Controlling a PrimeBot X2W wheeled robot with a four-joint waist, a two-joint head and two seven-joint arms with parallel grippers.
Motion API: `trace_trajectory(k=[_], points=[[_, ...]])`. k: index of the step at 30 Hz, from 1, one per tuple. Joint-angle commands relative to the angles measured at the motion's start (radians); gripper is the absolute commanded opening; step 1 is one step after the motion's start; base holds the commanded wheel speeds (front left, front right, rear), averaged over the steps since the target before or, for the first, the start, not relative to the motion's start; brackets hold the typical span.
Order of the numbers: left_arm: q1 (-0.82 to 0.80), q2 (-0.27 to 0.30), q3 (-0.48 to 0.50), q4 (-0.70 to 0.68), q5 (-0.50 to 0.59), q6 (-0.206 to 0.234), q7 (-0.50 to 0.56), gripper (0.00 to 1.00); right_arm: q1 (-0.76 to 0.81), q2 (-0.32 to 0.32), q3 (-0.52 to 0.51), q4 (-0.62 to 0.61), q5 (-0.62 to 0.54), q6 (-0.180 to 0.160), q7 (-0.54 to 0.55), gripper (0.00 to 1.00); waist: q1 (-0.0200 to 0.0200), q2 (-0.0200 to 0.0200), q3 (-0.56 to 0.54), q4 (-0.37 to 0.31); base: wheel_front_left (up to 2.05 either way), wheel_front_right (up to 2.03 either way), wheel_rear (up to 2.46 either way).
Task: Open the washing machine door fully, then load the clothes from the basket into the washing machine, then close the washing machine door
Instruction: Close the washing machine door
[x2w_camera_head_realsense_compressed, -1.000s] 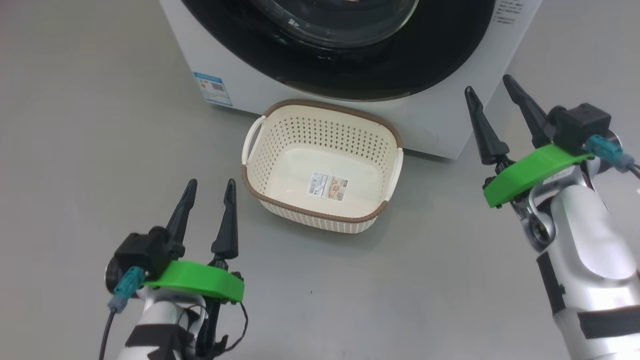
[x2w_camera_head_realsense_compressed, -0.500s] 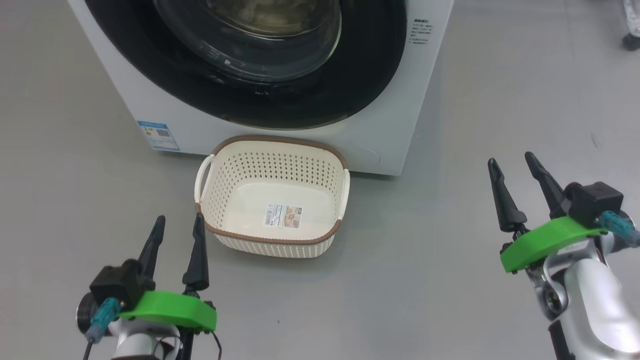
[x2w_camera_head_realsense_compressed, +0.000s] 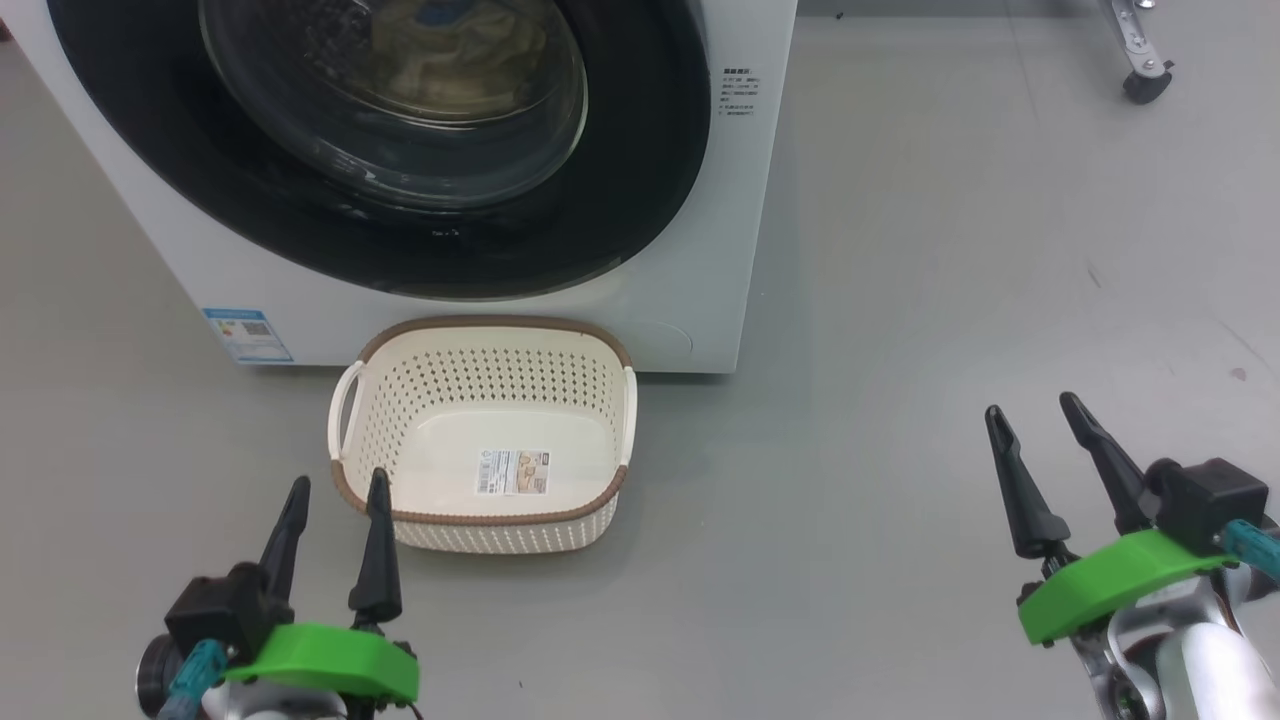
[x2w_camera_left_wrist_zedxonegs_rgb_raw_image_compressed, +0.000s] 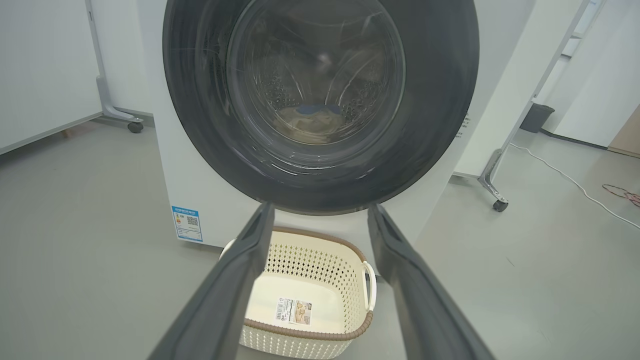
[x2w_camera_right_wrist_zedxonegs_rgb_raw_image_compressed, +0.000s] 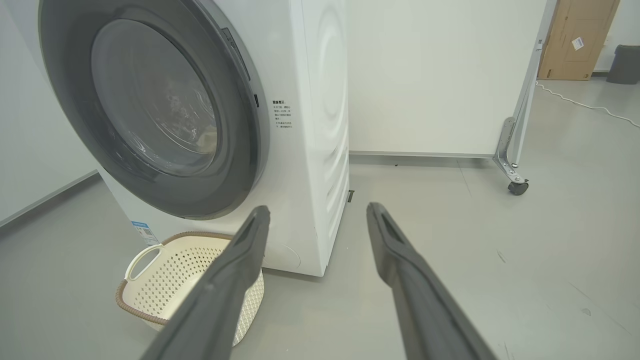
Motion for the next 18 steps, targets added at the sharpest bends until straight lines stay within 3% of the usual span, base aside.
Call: trace_trajectory(k=[1, 18], points=[[-0.021, 0.021, 0.037, -0.037, 0.006, 0.004, -0.011, 1.0, -0.019, -0.001, 0.014, -0.046, 0.011, -0.001, 0.004, 1.0, 0.0001, -0.0001, -0.003, -0.005, 0.0, 0.0, 0.0], [-0.008, 0.032, 0.028, -0.061, 0.003, 0.013, -0.011, 1.0, 0.09, -0.001, -0.021, -0.179, 0.038, -0.001, 0.059, 1.0, 0.0001, -0.0001, 0.0, -0.014, 0.0, 0.0, 0.0]])
